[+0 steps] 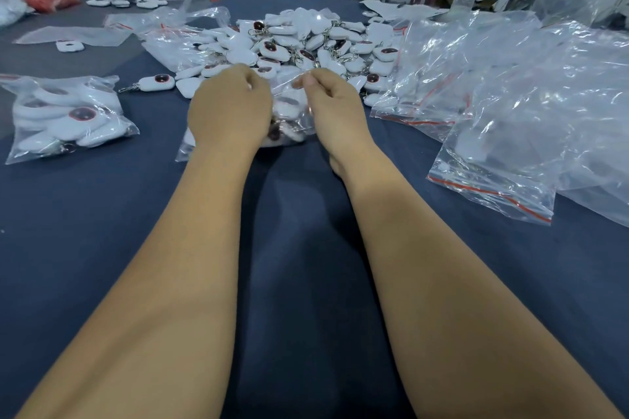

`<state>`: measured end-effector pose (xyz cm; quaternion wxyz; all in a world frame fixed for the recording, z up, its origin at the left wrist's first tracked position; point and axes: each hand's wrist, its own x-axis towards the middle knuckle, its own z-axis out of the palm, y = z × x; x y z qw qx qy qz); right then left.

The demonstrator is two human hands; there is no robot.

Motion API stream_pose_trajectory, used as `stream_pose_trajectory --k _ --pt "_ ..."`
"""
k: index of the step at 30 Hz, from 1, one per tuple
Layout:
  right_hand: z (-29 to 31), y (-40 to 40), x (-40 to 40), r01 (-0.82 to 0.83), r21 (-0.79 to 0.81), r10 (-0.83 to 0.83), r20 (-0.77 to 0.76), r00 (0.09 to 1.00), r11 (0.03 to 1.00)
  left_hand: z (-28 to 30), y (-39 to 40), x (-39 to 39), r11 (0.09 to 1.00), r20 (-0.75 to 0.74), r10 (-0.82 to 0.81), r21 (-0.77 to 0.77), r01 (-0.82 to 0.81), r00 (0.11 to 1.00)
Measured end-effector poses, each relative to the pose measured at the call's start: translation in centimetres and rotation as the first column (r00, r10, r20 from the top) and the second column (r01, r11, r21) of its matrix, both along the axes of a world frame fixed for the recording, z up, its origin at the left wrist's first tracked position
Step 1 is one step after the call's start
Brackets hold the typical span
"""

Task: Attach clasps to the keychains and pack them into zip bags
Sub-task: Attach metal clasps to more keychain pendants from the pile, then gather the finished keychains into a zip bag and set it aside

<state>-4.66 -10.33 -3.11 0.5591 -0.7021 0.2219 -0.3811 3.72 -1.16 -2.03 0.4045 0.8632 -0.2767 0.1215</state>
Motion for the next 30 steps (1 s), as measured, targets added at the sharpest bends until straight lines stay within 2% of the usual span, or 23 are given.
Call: stream_pose_trajectory --k 1,2,4,5,8,12,14,17,20,23,26,28,30 --pt "0.1 -0.4 -0.2 0.016 0.010 -0.017 0.037 0.999 1.000 0.4 0.2 0.1 0.999 0.012 0.010 -0.036 -0.009 1.000" --pt "0.3 -0.7 -0.5 0.023 0.031 -0.025 0.076 0.997 0.999 0.7 0.4 0.3 0.993 -0.041 -0.014 -0.114 0.009 0.999" --pt "0.9 -1.4 -1.4 -0.007 0.088 -0.006 0.146 0.989 0.996 1.2 0.8 0.4 0.949 -0.267 -0.192 -0.297 0.109 0.944" --pt "1.2 -1.7 -1.9 -0.041 0.135 0.017 0.176 0.984 0.990 1.2 0.9 0.3 0.930 -0.354 -0.278 -0.332 0.157 0.893" --pt "1.9 -2.3 -2.7 -0.142 0.276 0.058 0.294 0.954 0.951 0.6 0.3 -0.3 0.884 -0.489 -0.451 -0.357 0.300 0.746" --pt "2.0 -1.8 -2.1 -0.143 0.254 0.049 0.343 0.938 0.957 -0.6 -0.7 -0.8 0.802 -0.655 -0.588 -0.393 0.451 0.475" --pt "1.9 -1.6 -1.8 -0.106 0.231 0.026 0.326 0.945 0.967 -1.0 -1.1 -1.2 0.743 -0.636 -0.664 -0.501 0.444 0.395" --pt "1.8 -1.8 -1.6 -0.083 0.254 0.001 0.306 0.952 0.964 -1.0 -1.5 -1.3 0.710 -0.572 -0.702 -0.607 0.357 0.425" --pt "1.3 -2.4 -1.7 -0.077 0.411 -0.032 0.252 0.967 0.909 -0.8 -1.6 -1.4 0.673 -0.595 -0.734 -0.701 0.233 0.327" --pt "0.9 -2.6 -2.1 -0.141 0.549 0.021 0.218 0.976 0.824 -0.7 -1.5 -1.4 0.596 -0.550 -0.799 -0.779 0.195 0.244" --pt "0.7 -2.5 -2.3 -0.116 0.523 0.021 0.184 0.983 0.844 -0.5 -1.0 -1.3 0.508 -0.473 -0.855 -0.847 0.158 0.213" --pt "0.6 -2.5 -2.2 -0.117 0.482 -0.001 0.238 0.971 0.868 -0.5 -0.8 -1.0 0.438 -0.416 -0.883 -0.896 0.065 0.218" --pt "0.8 -2.7 -2.0 -0.172 0.450 0.016 0.329 0.944 0.876 -0.5 -0.8 -0.8 0.348 -0.351 -0.920 -0.936 -0.046 0.177"
